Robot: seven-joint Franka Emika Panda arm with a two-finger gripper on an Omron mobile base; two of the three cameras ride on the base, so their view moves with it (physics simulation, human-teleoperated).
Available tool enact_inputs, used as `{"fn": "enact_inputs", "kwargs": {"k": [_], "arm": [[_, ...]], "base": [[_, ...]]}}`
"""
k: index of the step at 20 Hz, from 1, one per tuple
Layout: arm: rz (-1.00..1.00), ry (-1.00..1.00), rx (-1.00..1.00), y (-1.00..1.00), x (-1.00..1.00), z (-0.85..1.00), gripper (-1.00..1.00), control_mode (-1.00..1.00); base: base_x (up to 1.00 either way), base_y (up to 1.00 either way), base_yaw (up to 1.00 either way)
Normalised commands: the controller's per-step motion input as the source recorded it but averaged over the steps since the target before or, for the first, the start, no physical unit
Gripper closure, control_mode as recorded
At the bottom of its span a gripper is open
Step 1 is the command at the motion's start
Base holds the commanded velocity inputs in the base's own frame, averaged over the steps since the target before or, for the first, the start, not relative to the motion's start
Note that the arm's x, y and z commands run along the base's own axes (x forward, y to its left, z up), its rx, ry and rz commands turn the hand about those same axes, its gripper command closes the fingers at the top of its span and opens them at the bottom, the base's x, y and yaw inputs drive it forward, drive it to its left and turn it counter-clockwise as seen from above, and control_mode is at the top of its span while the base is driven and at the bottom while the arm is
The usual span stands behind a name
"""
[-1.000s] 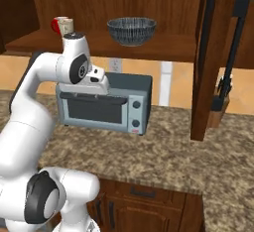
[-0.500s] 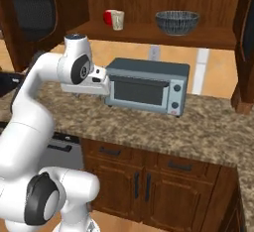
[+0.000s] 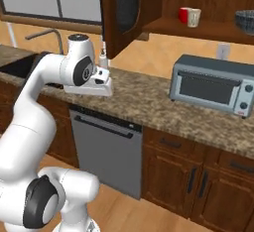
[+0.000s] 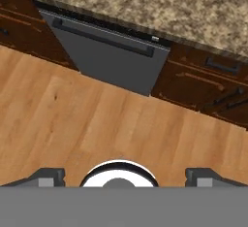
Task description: Gather all objects into one cabinet and sort the glasses and bowls to opposite sides.
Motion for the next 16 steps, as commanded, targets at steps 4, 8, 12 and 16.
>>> {"fn": "enact_inputs", "kwargs": {"k": [4,8,12,16], "arm": [[0.0,0.0,0.0,0.0,0.0,0.0,-1.0,1.0],[0.0,0.0,0.0,0.0,0.0,0.0,-1.0,1.0],[0.0,0.0,0.0,0.0,0.0,0.0,-1.0,1.0],[0.0,0.0,0.0,0.0,0.0,0.0,-1.0,1.0]], "base": [[-0.47,0.9,0.54],[-0.59,0.8,0.56],[-0.62,0.89,0.55],[-0.67,0.88,0.45]]}}
